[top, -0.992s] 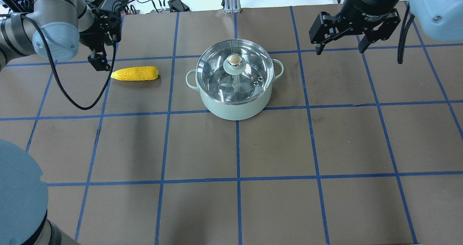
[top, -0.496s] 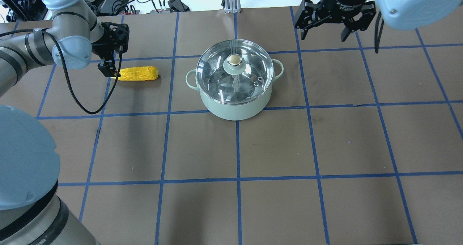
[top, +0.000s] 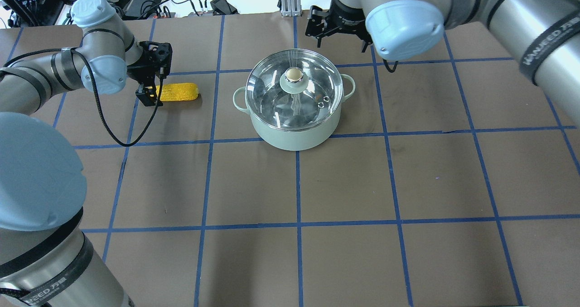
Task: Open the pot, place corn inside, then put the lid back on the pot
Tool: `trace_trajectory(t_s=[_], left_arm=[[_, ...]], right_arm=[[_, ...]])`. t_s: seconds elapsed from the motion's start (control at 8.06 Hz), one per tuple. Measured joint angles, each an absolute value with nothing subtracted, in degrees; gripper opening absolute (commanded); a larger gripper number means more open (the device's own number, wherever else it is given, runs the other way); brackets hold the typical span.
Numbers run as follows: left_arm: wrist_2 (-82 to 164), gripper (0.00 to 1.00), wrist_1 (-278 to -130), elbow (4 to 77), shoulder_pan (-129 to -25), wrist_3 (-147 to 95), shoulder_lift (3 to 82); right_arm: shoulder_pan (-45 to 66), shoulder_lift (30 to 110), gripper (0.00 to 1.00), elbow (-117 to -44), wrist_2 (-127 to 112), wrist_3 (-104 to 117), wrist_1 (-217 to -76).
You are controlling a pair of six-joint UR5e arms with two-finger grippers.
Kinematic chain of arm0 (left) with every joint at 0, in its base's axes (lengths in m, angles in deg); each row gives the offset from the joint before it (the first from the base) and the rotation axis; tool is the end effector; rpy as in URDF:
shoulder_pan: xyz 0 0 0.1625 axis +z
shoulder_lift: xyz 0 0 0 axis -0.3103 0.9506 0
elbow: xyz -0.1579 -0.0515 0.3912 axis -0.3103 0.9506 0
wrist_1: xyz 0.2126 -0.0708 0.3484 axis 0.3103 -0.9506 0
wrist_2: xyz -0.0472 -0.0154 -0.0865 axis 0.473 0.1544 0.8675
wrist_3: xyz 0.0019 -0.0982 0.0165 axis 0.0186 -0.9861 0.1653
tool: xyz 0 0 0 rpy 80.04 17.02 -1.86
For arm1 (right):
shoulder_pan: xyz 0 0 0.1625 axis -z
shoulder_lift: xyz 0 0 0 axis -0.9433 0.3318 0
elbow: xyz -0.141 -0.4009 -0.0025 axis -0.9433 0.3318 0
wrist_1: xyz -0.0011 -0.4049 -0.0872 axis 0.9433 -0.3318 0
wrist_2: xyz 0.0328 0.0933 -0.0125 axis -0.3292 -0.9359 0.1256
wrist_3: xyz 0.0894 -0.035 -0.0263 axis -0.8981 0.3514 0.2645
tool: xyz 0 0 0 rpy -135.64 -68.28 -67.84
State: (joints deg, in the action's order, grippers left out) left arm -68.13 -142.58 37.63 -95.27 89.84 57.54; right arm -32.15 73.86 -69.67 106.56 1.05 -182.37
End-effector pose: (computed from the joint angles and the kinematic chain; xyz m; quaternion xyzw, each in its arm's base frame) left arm 0.0156 -0.6892 0.2066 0.6958 0.7176 -0.0295 0.0060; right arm 0.2671 -0.5841 0.4380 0.0810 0.9894 -0.1173 0.0268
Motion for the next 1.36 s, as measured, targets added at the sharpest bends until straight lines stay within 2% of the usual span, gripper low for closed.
trace_trajectory(t_s=[0.25, 0.37, 0.62, 0.87, 1.12, 1.24, 1.36], left_arm=[[-68.05, 1.0, -142.53, 37.63, -95.28, 89.74, 58.35], [-68.01, 0.89, -142.53, 37.63, -95.29, 89.7, 58.77], [-68.05, 0.0, -142.48, 37.52, -95.29, 89.75, 59.44], [-68.47, 0.0, -141.17, 37.47, -95.27, 90.6, 59.68], [-69.99, 0.0, -140.27, 37.39, -95.25, 91.14, 59.09], [-72.77, 0.0, -140.38, 37.31, -95.27, 91.19, 58.12], [-74.86, 0.0, -140.82, 37.32, -95.3, 91.04, 56.43]], right_arm=[[-36.21, 69.38, 1.0, -69.35, 106.9, -4.54, -187.39], [-37.74, 67.35, 1.0, -68.92, 107.1, -6.24, -188.52], [-39.92, 64.31, 1.0, -67.35, 107.92, -6.66, -189.18], [-40.46, 62.92, 1.0, -66.51, 109.24, -3.6, -189.13], [-40.42, 62.14, 0.94, -66.37, 110.05, -1.73, -188.75], [-40.4, 61.99, 0.83, -66.35, 110.21, -1.36, -188.6], [-40.39, 61.97, 0.56, -66.33, 110.24, -1.24, -188.54]])
